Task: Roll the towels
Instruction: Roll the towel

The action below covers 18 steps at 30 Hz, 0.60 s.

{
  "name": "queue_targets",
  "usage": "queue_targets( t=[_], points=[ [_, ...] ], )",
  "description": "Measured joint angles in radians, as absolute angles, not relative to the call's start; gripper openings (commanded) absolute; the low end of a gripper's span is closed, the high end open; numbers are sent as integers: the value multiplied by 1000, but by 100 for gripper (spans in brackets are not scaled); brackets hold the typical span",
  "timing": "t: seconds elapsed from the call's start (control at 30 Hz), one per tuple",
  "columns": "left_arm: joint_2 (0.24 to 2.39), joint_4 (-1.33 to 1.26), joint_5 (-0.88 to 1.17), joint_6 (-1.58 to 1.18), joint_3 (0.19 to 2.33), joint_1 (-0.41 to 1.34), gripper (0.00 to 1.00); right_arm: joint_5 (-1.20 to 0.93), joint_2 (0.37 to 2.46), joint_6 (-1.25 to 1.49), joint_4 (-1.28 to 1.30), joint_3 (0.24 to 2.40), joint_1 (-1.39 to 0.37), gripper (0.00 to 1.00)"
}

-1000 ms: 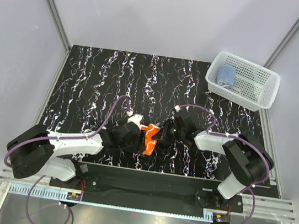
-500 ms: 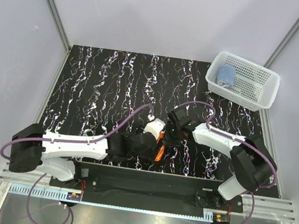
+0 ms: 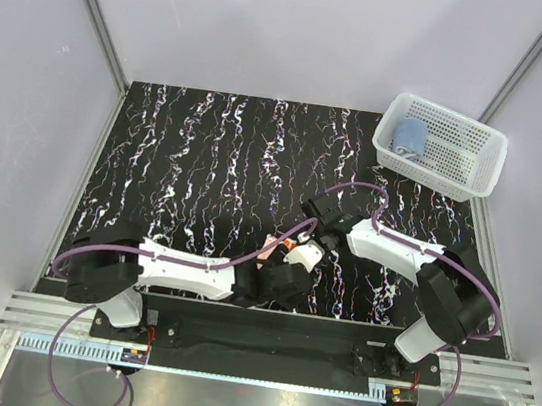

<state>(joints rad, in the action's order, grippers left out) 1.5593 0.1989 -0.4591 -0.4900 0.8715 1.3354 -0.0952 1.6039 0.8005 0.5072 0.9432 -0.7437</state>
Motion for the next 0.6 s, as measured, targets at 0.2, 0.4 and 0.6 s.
queue_targets(
  t=[0.2,0.4,0.6],
  points=[
    [1649,175,-477,-504,878,1335,64,-99,1604,801,520,945,-744,16],
    [1666,170,-504,-533,882,1335,42,-100,1604,801,533,957,-744,18],
    [1652,158,-523,-563,861,1335,17,-102,1610,798,562,978,-744,27]
  ],
)
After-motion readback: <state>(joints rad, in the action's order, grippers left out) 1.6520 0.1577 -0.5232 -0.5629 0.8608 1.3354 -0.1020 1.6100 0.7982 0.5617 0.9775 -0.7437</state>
